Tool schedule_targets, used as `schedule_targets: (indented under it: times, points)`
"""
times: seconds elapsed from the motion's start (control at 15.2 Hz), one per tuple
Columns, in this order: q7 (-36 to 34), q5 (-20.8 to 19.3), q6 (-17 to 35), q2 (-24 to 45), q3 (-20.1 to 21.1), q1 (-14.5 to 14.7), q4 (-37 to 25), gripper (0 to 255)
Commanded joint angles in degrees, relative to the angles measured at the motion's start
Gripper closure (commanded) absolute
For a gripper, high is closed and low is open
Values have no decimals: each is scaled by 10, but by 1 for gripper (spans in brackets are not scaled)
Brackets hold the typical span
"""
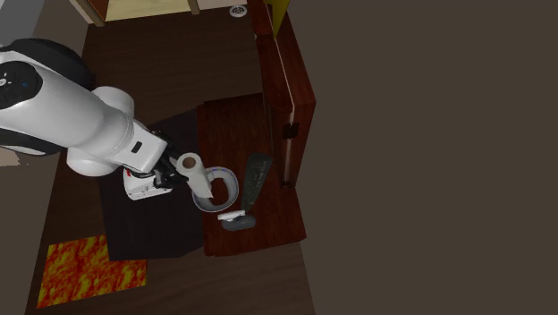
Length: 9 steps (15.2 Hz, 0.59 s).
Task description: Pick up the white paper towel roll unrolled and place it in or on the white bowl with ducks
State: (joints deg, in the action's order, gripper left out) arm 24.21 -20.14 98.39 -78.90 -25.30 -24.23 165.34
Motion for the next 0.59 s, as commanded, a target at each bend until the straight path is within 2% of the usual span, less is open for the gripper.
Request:
schedule_targets:
  times: [0.0,0.53]
  points:
    - [1,-7,12,-5,-7,-6,18,255]
    - [10,-42,60,-14,-43,-34,79,255]
